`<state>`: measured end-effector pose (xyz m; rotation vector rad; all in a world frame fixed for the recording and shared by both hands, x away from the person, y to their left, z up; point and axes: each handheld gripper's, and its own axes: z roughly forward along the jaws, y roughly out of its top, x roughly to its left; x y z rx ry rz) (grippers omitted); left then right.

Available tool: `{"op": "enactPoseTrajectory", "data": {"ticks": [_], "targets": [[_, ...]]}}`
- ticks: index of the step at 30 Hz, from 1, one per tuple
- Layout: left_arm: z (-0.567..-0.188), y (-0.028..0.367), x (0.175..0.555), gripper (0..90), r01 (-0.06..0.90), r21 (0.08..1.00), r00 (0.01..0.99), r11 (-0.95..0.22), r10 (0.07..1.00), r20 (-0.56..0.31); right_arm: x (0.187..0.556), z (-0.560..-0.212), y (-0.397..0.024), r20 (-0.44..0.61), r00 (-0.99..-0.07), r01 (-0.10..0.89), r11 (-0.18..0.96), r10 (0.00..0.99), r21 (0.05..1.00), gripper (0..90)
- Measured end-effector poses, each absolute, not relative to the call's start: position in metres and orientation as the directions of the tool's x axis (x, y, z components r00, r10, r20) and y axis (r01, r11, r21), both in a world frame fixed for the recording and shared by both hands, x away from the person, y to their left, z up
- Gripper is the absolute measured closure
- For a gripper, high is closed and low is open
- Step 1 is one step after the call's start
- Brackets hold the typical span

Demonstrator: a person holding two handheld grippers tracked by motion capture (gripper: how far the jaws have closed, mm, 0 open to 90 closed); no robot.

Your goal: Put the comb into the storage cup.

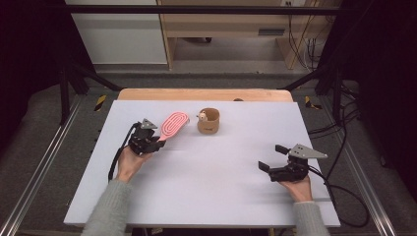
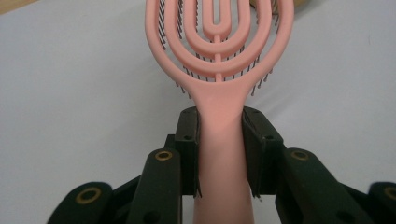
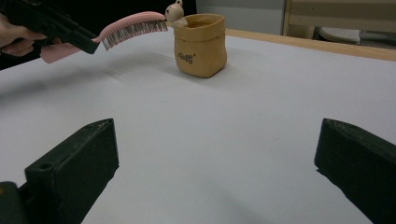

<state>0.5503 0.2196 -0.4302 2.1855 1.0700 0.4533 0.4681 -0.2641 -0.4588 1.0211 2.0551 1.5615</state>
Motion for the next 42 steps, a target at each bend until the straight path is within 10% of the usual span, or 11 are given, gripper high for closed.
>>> {"op": "enactPoseTrajectory", "data": {"ticks": [42], "targets": [[-0.428, 0.238, 0.492, 69.4, 0.524, 0.791, 0.527, -0.315, 0.850, -0.010, 0.467, -0.455, -0.258, 0.136, -0.669, 0.328, 0.127, 0.731, 0.936, 0.3]]}}
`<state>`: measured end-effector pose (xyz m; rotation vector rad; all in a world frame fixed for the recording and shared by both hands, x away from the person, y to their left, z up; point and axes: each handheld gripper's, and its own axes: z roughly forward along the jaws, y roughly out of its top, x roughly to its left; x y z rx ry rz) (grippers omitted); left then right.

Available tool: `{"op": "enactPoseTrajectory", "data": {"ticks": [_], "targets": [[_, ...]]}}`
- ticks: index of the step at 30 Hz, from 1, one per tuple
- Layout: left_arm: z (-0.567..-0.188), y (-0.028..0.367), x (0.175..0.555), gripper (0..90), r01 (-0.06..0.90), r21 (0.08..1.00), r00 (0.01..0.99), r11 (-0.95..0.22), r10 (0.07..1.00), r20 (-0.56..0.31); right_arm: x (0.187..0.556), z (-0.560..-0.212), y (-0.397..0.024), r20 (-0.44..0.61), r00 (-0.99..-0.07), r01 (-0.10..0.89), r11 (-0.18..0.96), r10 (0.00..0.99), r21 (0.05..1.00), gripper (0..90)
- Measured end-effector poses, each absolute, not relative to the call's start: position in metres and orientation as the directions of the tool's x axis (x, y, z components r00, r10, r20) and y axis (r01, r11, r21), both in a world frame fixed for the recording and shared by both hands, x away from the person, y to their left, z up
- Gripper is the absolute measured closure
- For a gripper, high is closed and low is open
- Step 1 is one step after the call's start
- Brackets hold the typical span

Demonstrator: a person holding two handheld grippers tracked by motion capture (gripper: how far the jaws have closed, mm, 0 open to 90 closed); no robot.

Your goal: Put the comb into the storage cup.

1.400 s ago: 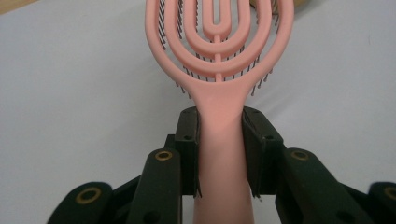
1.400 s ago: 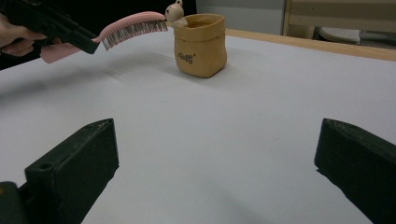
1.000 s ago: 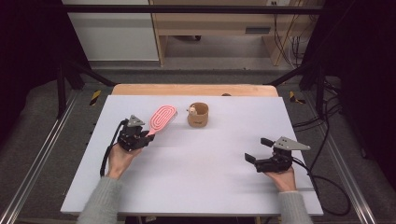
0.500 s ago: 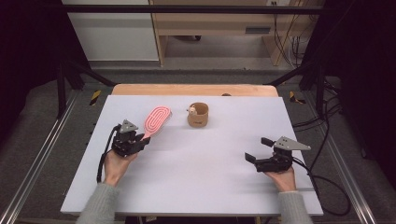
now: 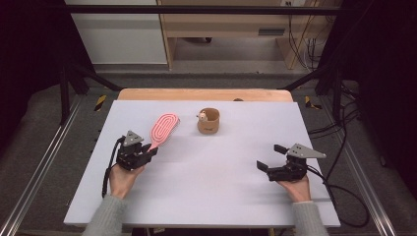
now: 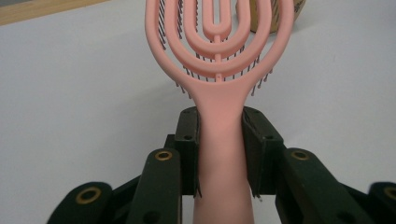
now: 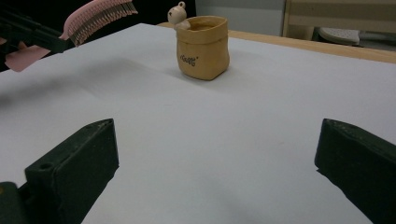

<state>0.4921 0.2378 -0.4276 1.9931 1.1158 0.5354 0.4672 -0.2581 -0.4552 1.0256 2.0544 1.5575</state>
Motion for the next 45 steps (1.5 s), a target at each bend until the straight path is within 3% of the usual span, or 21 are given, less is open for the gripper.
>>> {"op": "enactPoseTrajectory", "data": {"ticks": [31, 45], "targets": [[-0.422, 0.210, 0.472, 69.3, 0.466, 0.826, 0.550, -0.318, 0.835, 0.011, 0.464, -0.444, -0.240, 0.133, -0.688, 0.306, 0.118, 0.713, 0.945, 0.3], [-0.418, 0.198, 0.466, 69.3, 0.444, 0.833, 0.568, -0.332, 0.823, 0.026, 0.464, -0.440, -0.228, 0.187, -0.694, 0.331, 0.077, 0.696, 0.940, 0.5]]}}
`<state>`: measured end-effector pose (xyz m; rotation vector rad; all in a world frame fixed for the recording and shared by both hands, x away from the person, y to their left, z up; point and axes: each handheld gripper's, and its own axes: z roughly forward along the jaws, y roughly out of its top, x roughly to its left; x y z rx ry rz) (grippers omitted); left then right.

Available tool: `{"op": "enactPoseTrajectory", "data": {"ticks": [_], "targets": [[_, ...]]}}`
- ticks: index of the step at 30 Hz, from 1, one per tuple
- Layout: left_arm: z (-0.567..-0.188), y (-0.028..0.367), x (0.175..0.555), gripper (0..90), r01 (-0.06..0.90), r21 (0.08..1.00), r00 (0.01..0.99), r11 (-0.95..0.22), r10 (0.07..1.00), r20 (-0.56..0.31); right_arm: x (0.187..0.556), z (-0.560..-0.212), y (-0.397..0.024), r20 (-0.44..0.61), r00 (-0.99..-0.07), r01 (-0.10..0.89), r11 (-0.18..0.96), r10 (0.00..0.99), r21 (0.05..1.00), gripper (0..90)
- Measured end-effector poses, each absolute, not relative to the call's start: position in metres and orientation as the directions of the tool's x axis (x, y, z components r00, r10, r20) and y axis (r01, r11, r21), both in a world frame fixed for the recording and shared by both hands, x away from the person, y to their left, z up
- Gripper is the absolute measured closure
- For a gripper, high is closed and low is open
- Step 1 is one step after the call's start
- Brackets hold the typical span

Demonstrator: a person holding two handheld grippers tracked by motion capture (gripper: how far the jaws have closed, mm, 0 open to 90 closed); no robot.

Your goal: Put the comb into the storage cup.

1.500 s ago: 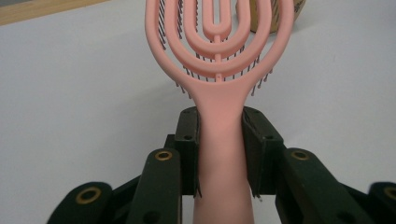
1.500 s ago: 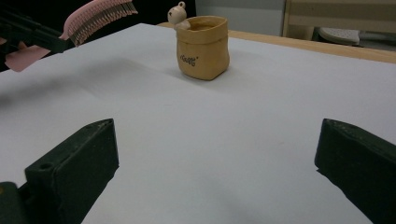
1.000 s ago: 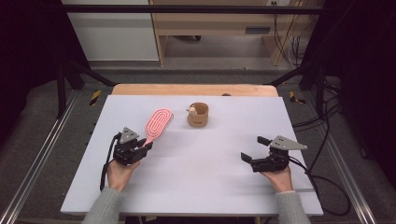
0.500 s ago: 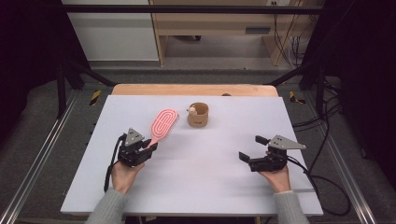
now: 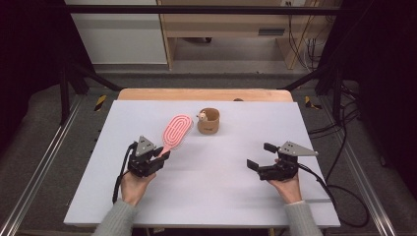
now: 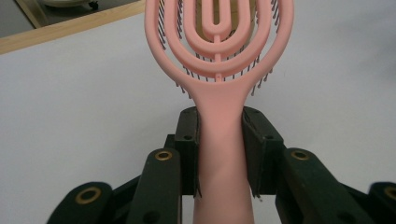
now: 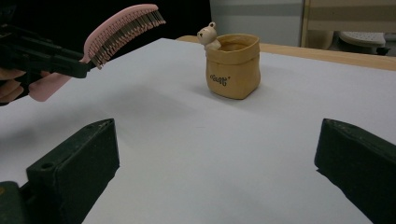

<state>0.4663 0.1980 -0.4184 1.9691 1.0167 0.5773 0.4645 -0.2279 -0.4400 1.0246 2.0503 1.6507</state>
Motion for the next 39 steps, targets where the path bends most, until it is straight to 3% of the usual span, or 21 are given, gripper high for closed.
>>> {"op": "enactPoseTrajectory", "data": {"ticks": [39], "targets": [[-0.416, 0.171, 0.456, 69.3, 0.408, 0.837, 0.605, -0.364, 0.795, 0.050, 0.467, -0.433, -0.187, 0.187, -0.711, 0.337, 0.095, 0.678, 0.937, 0.6]]}}
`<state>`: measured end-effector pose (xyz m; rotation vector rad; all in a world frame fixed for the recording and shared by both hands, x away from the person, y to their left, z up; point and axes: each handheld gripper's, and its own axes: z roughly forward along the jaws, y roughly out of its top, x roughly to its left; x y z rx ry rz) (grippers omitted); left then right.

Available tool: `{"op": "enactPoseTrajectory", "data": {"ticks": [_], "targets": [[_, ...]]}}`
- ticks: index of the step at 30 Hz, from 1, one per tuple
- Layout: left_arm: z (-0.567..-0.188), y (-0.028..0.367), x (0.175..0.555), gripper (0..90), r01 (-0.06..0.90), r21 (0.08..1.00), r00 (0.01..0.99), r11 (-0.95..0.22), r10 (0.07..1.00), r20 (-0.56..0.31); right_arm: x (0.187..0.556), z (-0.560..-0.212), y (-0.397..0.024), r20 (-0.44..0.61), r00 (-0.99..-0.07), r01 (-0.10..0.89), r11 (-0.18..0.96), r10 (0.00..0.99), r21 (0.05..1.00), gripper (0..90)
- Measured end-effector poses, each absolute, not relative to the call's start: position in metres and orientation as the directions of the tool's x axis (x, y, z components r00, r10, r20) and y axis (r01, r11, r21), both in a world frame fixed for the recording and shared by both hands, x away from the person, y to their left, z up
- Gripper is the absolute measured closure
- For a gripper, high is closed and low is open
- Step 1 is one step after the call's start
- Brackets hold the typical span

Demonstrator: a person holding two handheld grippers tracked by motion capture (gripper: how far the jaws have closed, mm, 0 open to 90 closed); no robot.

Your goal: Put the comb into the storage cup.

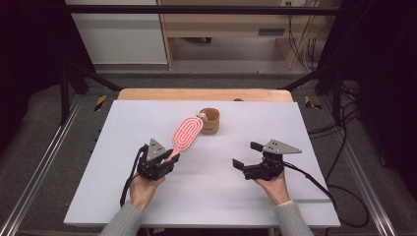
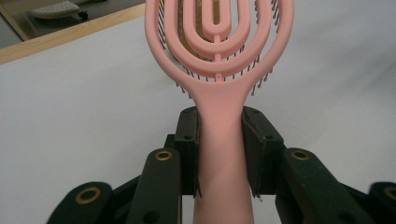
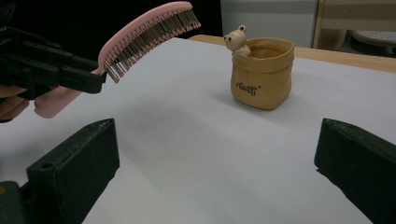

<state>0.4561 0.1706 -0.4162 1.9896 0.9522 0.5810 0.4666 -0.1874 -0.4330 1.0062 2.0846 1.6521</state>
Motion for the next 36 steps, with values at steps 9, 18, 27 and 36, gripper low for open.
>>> {"op": "enactPoseTrajectory", "data": {"ticks": [9, 18, 27, 36], "targets": [[-0.416, 0.164, 0.455, 69.3, 0.404, 0.839, 0.604, -0.365, 0.795, 0.055, 0.468, -0.430, -0.182, 0.193, -0.713, 0.334, 0.085, 0.675, 0.939, 0.5], [-0.414, 0.158, 0.455, 69.3, 0.397, 0.843, 0.606, -0.363, 0.793, 0.056, 0.469, -0.425, -0.174, 0.179, -0.719, 0.324, 0.096, 0.672, 0.941, 0.5], [-0.410, 0.149, 0.454, 69.3, 0.385, 0.853, 0.608, -0.353, 0.792, 0.054, 0.470, -0.422, -0.173, 0.191, -0.716, 0.322, 0.075, 0.671, 0.944, 0.5], [-0.409, 0.140, 0.452, 69.3, 0.373, 0.860, 0.608, -0.349, 0.792, 0.057, 0.470, -0.417, -0.169, 0.186, -0.721, 0.320, 0.082, 0.668, 0.944, 0.7]]}}
